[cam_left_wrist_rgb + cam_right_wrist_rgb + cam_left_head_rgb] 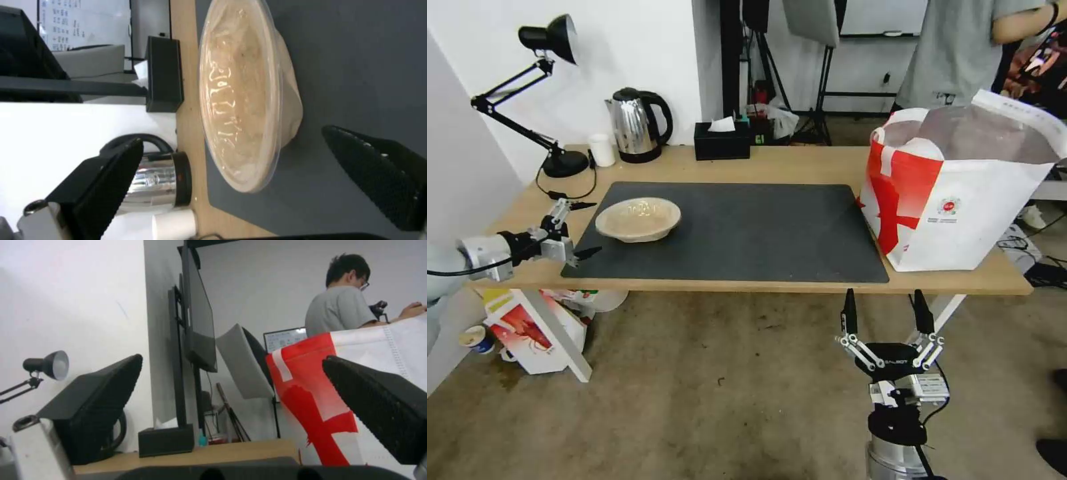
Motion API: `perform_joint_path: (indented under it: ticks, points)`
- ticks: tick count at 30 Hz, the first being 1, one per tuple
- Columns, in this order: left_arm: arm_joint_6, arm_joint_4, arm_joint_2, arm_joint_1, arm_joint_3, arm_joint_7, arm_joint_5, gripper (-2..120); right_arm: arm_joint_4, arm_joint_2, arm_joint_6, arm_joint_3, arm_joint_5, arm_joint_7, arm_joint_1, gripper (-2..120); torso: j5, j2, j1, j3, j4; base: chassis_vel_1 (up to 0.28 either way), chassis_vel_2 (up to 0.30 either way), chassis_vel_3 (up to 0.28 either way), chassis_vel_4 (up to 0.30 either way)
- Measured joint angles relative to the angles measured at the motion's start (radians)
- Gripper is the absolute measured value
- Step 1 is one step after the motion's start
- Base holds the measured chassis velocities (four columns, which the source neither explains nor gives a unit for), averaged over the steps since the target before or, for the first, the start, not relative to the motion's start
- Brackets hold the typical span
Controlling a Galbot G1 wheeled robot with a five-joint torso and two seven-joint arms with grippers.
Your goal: Pick up the trash from the table and place it into the takeout bag.
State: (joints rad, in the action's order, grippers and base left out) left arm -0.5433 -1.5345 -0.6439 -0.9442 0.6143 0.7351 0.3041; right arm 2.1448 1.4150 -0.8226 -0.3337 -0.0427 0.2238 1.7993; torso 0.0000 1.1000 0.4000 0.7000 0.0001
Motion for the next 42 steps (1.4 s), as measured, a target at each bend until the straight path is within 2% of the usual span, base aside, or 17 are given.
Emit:
perform_joint_path:
  ticks: [6,23,27,28,32,33,35,36,39,40,42]
  points:
    - [-0.005,0.029,-0.008,0.024,-0.008,-0.001,0.02,100,0.0,0.0,0.0,0.0,0.0,0.0,0.0,100,0.0,0.0,0.0,0.0,0.0,0.0,0.0,0.0,0.0]
    - [-0.011,0.049,-0.036,0.064,-0.03,-0.001,0.041,100,0.0,0.0,0.0,0.0,0.0,0.0,0.0,100,0.0,0.0,0.0,0.0,-0.0001,0.0,0.0,0.0,0.0]
    - [-0.013,0.046,-0.034,0.068,-0.03,0.003,0.044,84,0.0,0.0,0.0,0.0,0.0,0.0,0.0,100,0.0,0.0,0.0,0.0,-0.0001,0.0,0.0,0.0,0.0]
    - [-0.013,0.046,-0.034,0.068,-0.03,0.003,0.044,84,0.0,0.0,0.0,0.0,0.0,0.0,0.0,100,0.0,0.0,0.0,0.0,-0.0001,0.0,0.0,0.0,0.0]
    - [-0.014,0.049,-0.035,0.07,-0.031,0.008,0.046,67,0.0,0.0,0.0,0.0,0.0,0.0,0.0,100,0.0001,0.0,0.0,0.0,0.0,0.0,0.0,0.0,0.0]
    - [-0.014,0.049,-0.035,0.07,-0.031,0.008,0.046,67,0.0,0.0,0.0,0.0,0.0,0.0,0.0,100,0.0001,0.0,0.0,0.0,0.0,0.0,0.0,0.0,0.0]
    - [-0.016,0.052,-0.042,0.07,-0.033,0.009,0.05,57,0.0,0.0,0.0,0.0,0.0,0.0,0.0,100,0.0,0.0,0.0,0.0,0.0,0.0,0.0,0.0,0.0]
    - [-0.016,0.052,-0.042,0.07,-0.033,0.009,0.05,57,0.0,0.0,0.0,0.0,0.0,0.0,0.0,100,0.0,0.0,0.0,0.0,0.0,0.0,0.0,0.0,0.0]
    - [-0.019,0.057,-0.054,0.072,-0.035,0.009,0.056,41,0.0,0.0,0.0,0.0,0.0,0.0,0.0,100,0.0,0.0,0.0,0.0,0.0,0.0,0.0,0.0,0.0]
    - [-0.019,0.057,-0.054,0.072,-0.035,0.009,0.056,41,0.0,0.0,0.0,0.0,0.0,0.0,0.0,100,0.0,0.0,0.0,0.0,0.0,0.0,0.0,0.0,0.0]
    - [-0.022,0.061,-0.062,0.073,-0.038,0.009,0.06,31,0.0,0.0,0.0,0.0,0.0,0.0,0.0,100,0.0,0.0,0.0,0.0,-0.0001,0.0,0.0,0.0,0.0]
